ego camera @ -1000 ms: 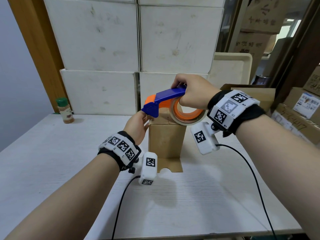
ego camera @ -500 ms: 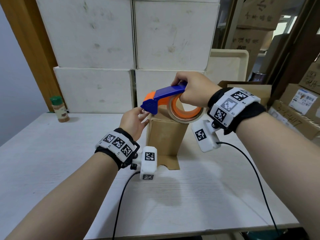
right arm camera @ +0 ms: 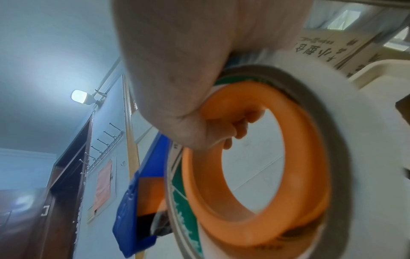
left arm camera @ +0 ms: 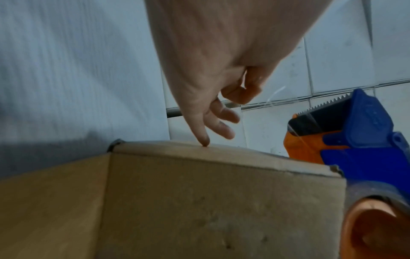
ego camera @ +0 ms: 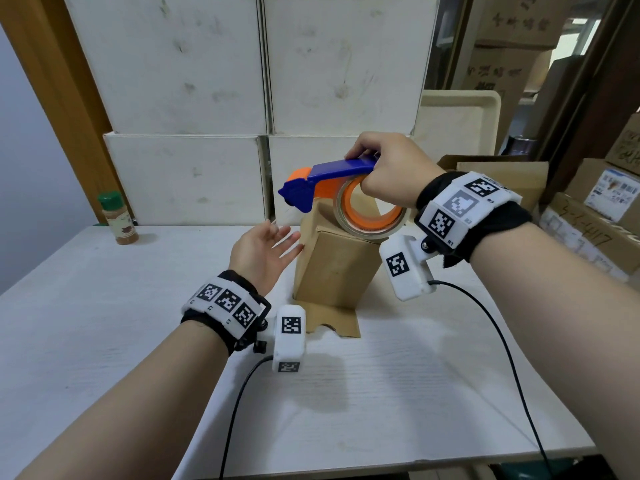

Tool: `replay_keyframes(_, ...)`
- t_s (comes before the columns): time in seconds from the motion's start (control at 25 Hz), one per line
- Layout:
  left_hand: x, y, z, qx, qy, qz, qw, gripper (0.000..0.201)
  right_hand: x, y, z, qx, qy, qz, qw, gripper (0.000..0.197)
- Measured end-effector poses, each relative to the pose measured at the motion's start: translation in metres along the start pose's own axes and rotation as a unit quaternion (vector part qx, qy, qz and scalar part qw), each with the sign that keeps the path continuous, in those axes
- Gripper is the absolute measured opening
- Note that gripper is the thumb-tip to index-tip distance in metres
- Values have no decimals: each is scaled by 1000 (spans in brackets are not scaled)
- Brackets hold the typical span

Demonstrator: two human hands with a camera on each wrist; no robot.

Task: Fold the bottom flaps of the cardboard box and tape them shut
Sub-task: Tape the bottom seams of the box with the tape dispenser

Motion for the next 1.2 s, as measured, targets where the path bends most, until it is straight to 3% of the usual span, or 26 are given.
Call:
replay_keyframes(0.12, -1, 3, -4, 12, 19, 25, 999, 37, -1, -3, 2, 4, -5, -3, 1000, 40)
replay_keyframes(0.32, -1, 3, -9, 39, 14, 33, 999, 14, 0, -2, 0, 5, -2, -2, 1000, 41)
replay_keyframes(0.56, -2, 3, -21, 92, 59, 27, 994, 11, 1, -1, 0, 13, -10, -7, 1000, 43)
replay_keyframes(0.68, -1, 4, -25, 186, 99, 35, 977, 16, 2, 2, -1, 14, -12, -5, 1000, 42)
replay_keyframes(0.8, 0, 3, -28, 264, 104, 36, 958, 85, 4, 6, -4, 11, -9, -2, 1000, 42)
replay_keyframes(0.88, 1, 1, -25, 281, 83, 32, 956, 104, 5, 7, -5, 5, -4, 1, 1000, 41)
replay_keyframes(1.2, 4, 3, -12, 297, 83, 59, 949, 75, 0, 2, 0, -61, 36, -16, 997, 42)
Point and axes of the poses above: each hand's wrist, its own x-axis towards the middle knuckle, its own z-axis out of the back of the hand, y = z × x, the point moved 9 cm from there along x, towards the middle knuckle, and after that the axes turned 14 degrees about y, right-handed, at the moved point
